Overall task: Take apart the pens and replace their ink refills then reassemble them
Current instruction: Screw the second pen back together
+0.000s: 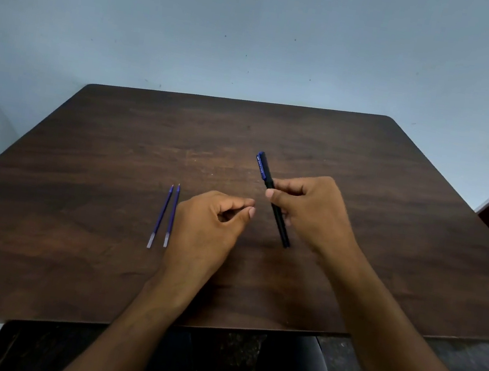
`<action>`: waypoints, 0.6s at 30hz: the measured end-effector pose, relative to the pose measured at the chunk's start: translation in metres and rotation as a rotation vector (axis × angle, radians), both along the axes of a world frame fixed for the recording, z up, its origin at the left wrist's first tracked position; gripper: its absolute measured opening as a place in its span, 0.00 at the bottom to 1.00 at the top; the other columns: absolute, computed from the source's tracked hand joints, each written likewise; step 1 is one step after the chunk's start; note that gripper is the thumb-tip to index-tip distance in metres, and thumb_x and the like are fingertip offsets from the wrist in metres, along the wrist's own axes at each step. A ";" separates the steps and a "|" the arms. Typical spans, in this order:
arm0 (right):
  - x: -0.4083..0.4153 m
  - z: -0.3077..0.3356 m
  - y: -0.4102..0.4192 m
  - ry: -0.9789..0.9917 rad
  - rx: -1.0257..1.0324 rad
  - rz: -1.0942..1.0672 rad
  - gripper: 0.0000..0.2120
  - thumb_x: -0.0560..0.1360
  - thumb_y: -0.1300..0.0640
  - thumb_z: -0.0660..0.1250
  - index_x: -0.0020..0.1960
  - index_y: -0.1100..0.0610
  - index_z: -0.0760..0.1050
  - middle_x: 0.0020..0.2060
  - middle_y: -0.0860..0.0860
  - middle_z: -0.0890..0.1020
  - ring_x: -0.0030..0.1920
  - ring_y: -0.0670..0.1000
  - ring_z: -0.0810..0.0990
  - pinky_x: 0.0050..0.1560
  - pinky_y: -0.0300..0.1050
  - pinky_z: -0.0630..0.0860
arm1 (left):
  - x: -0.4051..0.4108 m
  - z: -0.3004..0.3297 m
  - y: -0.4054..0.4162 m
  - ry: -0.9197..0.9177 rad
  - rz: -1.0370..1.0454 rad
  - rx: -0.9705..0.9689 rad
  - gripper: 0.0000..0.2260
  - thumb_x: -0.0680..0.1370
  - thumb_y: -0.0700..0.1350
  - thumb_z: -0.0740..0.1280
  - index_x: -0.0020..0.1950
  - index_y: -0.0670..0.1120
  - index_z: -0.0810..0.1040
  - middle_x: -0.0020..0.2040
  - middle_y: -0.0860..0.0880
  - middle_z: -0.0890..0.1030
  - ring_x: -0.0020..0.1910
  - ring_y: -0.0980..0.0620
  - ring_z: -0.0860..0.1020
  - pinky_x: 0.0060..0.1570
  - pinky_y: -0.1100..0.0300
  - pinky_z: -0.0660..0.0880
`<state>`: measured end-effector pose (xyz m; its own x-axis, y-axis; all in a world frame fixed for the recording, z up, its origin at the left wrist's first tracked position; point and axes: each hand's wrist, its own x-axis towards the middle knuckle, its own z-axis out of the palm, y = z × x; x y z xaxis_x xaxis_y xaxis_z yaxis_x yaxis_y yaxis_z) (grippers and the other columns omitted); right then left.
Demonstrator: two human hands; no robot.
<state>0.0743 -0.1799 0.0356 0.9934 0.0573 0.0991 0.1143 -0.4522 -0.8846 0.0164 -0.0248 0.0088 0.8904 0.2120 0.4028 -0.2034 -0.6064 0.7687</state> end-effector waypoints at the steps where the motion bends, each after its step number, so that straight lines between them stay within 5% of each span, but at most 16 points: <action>1: 0.002 0.001 -0.006 -0.015 -0.100 -0.012 0.05 0.75 0.57 0.74 0.51 0.52 0.86 0.35 0.44 0.86 0.35 0.41 0.83 0.35 0.38 0.79 | 0.001 0.000 -0.001 0.013 -0.003 0.003 0.08 0.76 0.48 0.73 0.55 0.52 0.86 0.48 0.59 0.86 0.48 0.67 0.81 0.51 0.70 0.76; 4: 0.006 0.002 -0.021 -0.003 -0.248 -0.094 0.04 0.75 0.56 0.74 0.48 0.53 0.86 0.34 0.45 0.84 0.37 0.43 0.83 0.28 0.30 0.73 | 0.006 -0.001 -0.007 0.048 -0.001 -0.010 0.08 0.75 0.48 0.73 0.53 0.53 0.86 0.48 0.60 0.86 0.49 0.68 0.80 0.51 0.74 0.75; 8: 0.015 0.000 -0.033 0.065 -0.318 -0.192 0.04 0.71 0.58 0.77 0.39 0.55 0.85 0.33 0.50 0.84 0.33 0.44 0.81 0.26 0.34 0.73 | 0.012 -0.004 -0.013 0.088 0.004 -0.003 0.08 0.75 0.48 0.73 0.53 0.52 0.86 0.48 0.59 0.86 0.47 0.68 0.80 0.51 0.74 0.75; 12: 0.016 -0.005 -0.035 0.086 -0.398 -0.197 0.03 0.71 0.61 0.76 0.39 0.59 0.85 0.36 0.54 0.85 0.36 0.49 0.83 0.35 0.45 0.82 | 0.016 -0.006 -0.014 0.120 -0.002 -0.008 0.07 0.75 0.48 0.73 0.53 0.52 0.86 0.47 0.59 0.86 0.47 0.67 0.80 0.52 0.70 0.76; 18: 0.020 -0.013 -0.034 0.175 -0.493 -0.189 0.06 0.74 0.58 0.74 0.48 0.60 0.84 0.44 0.58 0.83 0.44 0.54 0.82 0.44 0.49 0.82 | 0.018 -0.007 -0.013 0.197 0.006 -0.003 0.08 0.76 0.49 0.73 0.54 0.53 0.86 0.49 0.59 0.85 0.47 0.69 0.79 0.49 0.76 0.70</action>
<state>0.0938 -0.2136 0.0223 0.9902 -0.1255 -0.0618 -0.1385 -0.8156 -0.5618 0.0344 -0.0383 0.0022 0.9507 0.2186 0.2200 -0.0450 -0.6044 0.7954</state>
